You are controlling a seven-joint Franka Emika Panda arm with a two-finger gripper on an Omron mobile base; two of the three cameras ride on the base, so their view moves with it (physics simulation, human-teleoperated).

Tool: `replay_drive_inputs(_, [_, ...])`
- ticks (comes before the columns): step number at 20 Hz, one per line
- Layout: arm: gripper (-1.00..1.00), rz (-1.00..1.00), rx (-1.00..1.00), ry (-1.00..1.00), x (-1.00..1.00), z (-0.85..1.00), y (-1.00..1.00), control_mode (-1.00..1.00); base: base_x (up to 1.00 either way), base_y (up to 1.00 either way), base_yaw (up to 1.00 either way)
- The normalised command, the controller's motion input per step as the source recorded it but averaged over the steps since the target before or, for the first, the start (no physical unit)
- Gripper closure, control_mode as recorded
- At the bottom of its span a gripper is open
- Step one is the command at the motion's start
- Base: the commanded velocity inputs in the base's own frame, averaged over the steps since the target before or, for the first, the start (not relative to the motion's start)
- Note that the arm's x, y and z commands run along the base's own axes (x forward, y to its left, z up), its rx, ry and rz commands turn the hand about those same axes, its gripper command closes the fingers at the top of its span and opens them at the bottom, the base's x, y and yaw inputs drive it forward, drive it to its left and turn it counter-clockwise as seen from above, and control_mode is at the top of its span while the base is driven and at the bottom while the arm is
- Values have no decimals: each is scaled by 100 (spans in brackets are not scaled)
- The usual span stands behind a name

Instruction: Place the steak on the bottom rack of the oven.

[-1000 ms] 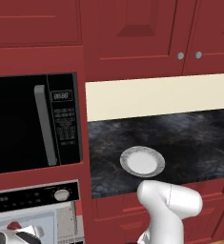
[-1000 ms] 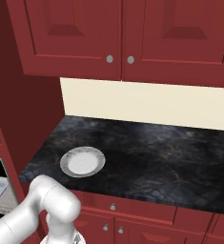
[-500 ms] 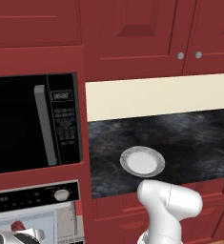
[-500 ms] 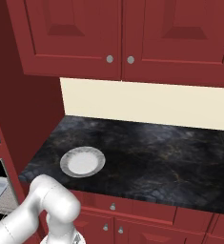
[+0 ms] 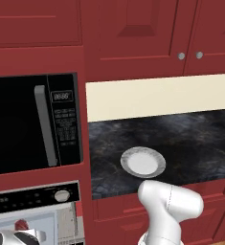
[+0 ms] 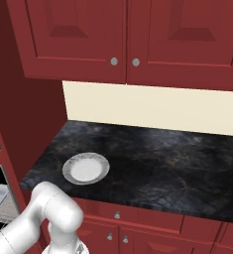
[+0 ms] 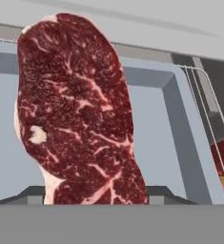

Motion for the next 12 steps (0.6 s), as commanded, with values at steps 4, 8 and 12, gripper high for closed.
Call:
replay_drive_inputs(4, [100,-8,0,4,14,-5,-11,-100,0,0,0])
replay_drive_inputs(8, [100,-7,0,2,13,-19,-17,-100,0,0,0])
replay_drive_inputs(12, [100,-7,0,2,16,-39,-12,-100,0,0,0])
